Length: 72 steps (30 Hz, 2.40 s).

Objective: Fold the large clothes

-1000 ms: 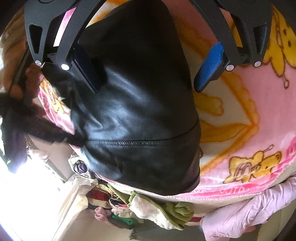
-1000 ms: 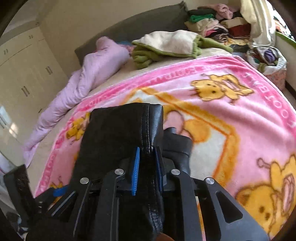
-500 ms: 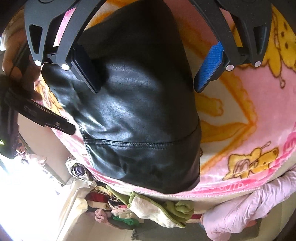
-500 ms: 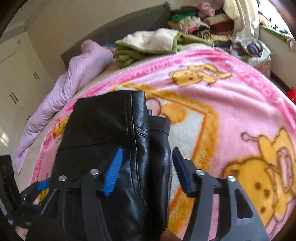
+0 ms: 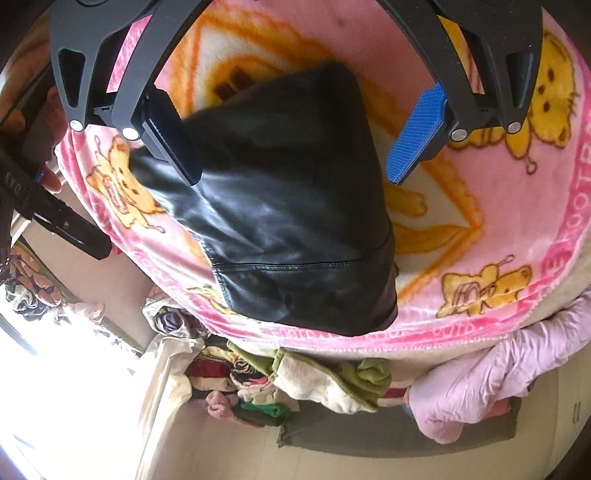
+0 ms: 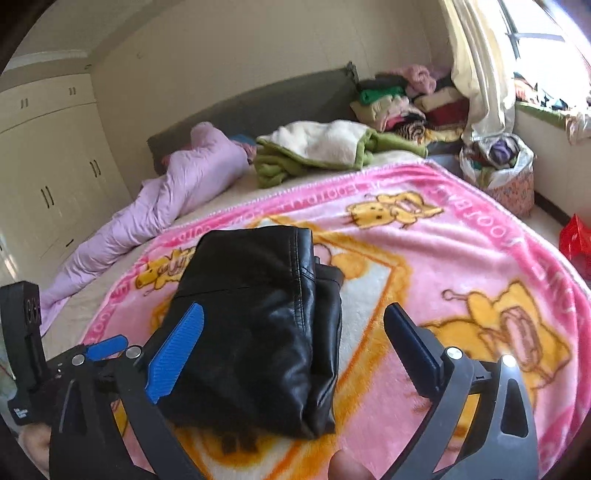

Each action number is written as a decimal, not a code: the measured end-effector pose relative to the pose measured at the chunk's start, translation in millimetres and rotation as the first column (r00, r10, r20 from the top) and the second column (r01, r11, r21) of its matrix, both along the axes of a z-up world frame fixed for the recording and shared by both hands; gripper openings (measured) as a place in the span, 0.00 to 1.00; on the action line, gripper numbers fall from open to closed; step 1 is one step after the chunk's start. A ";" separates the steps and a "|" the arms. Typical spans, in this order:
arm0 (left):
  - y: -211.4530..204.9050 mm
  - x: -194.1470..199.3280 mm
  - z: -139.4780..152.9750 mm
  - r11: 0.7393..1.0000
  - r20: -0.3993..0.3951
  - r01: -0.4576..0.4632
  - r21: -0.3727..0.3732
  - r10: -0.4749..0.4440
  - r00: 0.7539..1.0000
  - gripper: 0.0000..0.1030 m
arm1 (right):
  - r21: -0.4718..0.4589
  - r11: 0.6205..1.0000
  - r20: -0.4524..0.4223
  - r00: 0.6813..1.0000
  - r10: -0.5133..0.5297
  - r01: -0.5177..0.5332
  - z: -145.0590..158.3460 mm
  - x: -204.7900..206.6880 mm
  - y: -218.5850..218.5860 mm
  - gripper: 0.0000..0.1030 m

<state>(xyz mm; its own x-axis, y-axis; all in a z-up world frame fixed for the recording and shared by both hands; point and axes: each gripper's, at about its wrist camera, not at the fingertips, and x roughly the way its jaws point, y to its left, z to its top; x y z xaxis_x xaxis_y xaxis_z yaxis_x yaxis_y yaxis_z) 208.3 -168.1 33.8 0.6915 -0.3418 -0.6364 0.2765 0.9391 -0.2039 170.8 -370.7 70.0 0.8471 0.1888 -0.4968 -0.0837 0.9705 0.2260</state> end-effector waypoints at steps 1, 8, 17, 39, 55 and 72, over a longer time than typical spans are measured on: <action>0.1 -4.9 1.8 1.000 0.008 -0.002 0.001 0.002 1.000 0.91 | -0.004 1.000 0.007 1.000 -0.003 0.003 0.4 -5.0 0.5 0.96; 3.3 -27.5 8.7 1.000 0.034 -0.003 -0.013 0.003 0.999 0.91 | -0.018 1.000 0.025 1.000 0.005 -0.005 -2.5 -40.3 6.1 0.96; 14.5 -57.8 -2.4 1.000 0.018 -0.017 0.019 0.017 1.000 0.91 | -0.070 0.998 0.022 1.000 0.002 -0.001 -16.4 -79.4 17.9 0.96; 37.6 -115.3 -40.2 0.995 0.019 -0.099 0.029 0.098 0.995 0.91 | -0.159 0.987 0.019 1.000 -0.013 0.015 -56.6 -143.5 36.4 0.96; 40.5 -120.5 -42.7 0.989 0.037 -0.136 0.053 0.134 0.990 0.91 | -0.185 0.982 -0.015 0.999 -0.038 0.034 -66.5 -148.5 37.7 0.96; 40.5 -123.7 -40.7 0.986 0.048 -0.151 0.072 0.147 0.988 0.91 | -0.221 0.975 -0.012 0.999 -0.034 0.030 -66.3 -150.1 41.9 0.96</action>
<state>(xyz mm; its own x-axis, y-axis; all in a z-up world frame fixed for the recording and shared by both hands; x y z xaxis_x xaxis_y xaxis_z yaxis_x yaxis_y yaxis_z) 84.6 -127.6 -6.9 0.7581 -0.1855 -0.6252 0.1394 0.9826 -0.1226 20.7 -328.8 3.7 0.8425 0.0456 -0.5367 -0.0497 0.9987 0.0069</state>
